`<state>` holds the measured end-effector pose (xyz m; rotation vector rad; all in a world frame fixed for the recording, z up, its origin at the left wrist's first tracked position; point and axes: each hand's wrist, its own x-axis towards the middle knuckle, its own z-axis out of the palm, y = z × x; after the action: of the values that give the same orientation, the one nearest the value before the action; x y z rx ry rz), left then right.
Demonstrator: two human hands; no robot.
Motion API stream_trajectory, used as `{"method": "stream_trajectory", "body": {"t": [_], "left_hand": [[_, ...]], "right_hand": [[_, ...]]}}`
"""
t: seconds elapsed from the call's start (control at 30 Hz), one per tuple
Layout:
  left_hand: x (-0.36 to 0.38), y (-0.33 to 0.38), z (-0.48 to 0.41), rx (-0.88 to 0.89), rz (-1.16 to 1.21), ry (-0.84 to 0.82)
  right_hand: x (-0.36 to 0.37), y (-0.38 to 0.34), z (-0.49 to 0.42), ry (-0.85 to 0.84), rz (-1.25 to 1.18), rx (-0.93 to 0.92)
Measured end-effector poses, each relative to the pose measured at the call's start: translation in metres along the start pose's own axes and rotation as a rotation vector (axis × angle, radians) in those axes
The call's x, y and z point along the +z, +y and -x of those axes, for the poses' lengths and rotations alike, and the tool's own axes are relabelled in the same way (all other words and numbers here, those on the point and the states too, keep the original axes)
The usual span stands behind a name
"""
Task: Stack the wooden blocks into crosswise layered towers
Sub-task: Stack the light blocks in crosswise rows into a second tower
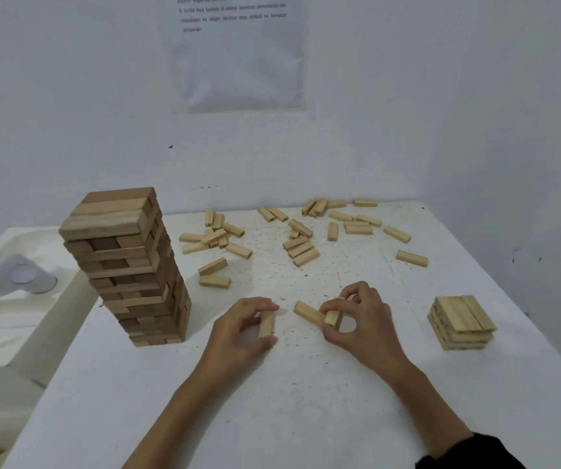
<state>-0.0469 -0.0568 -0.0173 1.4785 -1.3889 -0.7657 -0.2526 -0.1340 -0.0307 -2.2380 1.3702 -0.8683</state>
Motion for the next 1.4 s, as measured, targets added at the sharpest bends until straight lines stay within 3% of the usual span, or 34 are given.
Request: {"method": "stream_trajectory", "body": {"t": [0.13, 0.27, 0.47, 0.63, 0.77, 0.9, 1.0, 1.1, 1.3, 1.4], "left_hand": [[-0.015, -0.003, 0.006, 0.071, 0.043, -0.129], [-0.020, -0.002, 0.007, 0.079, 0.000, -0.145], [-0.031, -0.008, 0.012, 0.127, -0.153, -0.161], [-0.025, -0.004, -0.004, 0.099, -0.087, -0.104], [-0.010, 0.002, -0.014, 0.060, 0.037, -0.202], [0.006, 0.005, -0.017, 0.132, -0.011, -0.306], [0.011, 0.001, -0.016, 0.235, -0.074, -0.211], [0.005, 0.003, -0.011, 0.176, -0.095, -0.057], [0.013, 0.007, -0.005, 0.023, -0.201, -0.058], [0.013, 0.010, -0.008, 0.038, -0.193, -0.081]], "right_hand": [[0.001, -0.001, 0.014, -0.058, -0.016, -0.057], [-0.002, 0.001, 0.018, -0.100, 0.000, -0.057], [-0.010, 0.010, 0.014, -0.108, -0.225, -0.020], [-0.009, 0.012, 0.014, 0.019, -0.229, 0.009], [-0.007, 0.013, 0.010, 0.118, -0.198, 0.036], [-0.009, 0.014, 0.002, 0.150, -0.295, 0.060], [-0.006, 0.011, -0.003, 0.100, -0.355, 0.047], [-0.001, 0.007, -0.008, 0.013, -0.425, 0.003], [0.001, -0.005, -0.014, -0.129, -0.508, -0.044], [-0.001, -0.006, -0.007, -0.068, -0.413, -0.051]]}}
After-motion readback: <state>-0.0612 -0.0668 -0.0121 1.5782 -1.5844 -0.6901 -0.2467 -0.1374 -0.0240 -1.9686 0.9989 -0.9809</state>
